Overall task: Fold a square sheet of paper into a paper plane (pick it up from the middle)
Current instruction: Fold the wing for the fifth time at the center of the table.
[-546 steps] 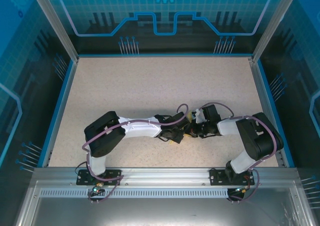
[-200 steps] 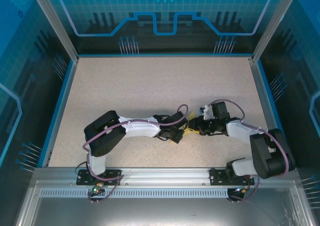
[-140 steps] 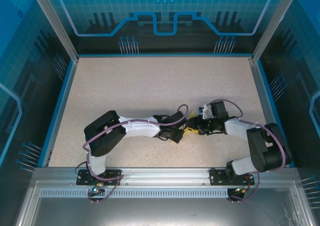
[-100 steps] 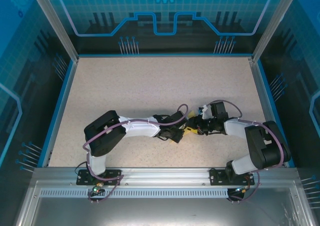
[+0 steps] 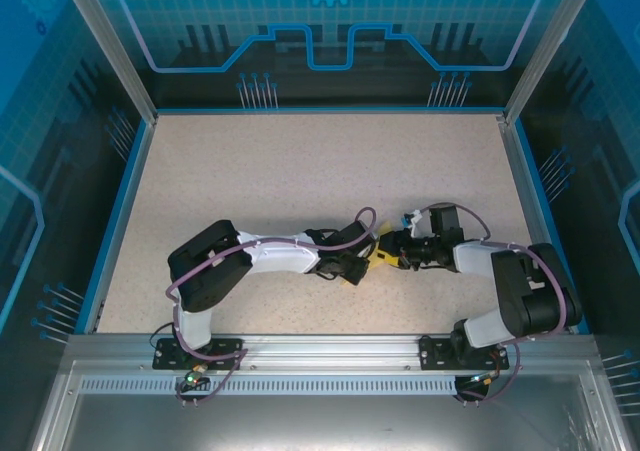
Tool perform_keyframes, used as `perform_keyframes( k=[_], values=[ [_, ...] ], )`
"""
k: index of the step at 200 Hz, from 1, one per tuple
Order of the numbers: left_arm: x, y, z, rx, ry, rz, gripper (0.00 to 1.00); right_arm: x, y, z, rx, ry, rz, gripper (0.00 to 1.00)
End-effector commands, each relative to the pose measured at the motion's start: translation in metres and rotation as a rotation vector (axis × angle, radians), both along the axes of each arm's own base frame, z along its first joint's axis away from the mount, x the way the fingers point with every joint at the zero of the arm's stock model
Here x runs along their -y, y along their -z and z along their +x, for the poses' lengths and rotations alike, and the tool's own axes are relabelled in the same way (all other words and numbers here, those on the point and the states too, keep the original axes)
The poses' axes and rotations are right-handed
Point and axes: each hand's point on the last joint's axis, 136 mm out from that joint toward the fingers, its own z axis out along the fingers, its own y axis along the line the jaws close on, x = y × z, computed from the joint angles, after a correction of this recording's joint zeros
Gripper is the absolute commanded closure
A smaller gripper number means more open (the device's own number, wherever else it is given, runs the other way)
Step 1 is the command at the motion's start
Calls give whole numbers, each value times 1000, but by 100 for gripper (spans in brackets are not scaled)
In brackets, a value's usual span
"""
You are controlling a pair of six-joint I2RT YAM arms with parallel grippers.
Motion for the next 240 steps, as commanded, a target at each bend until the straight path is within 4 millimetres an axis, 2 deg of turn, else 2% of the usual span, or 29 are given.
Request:
perform_keyframes(
  k=[1, 80, 191, 240],
  values=[
    [-14, 27, -19, -78, 45, 65, 85, -8, -8, 0, 22, -39, 59, 60],
    [-13, 25, -19, -83, 49, 56, 85, -3, 19, -7, -17, -46, -36, 74],
    [-13, 21, -21, -91, 63, 49, 79, 0, 25, -7, -8, -55, -91, 93],
    [-15, 7, -23, -81, 66, 27, 75, 9, 34, -12, -20, -65, -178, 99]
  ],
)
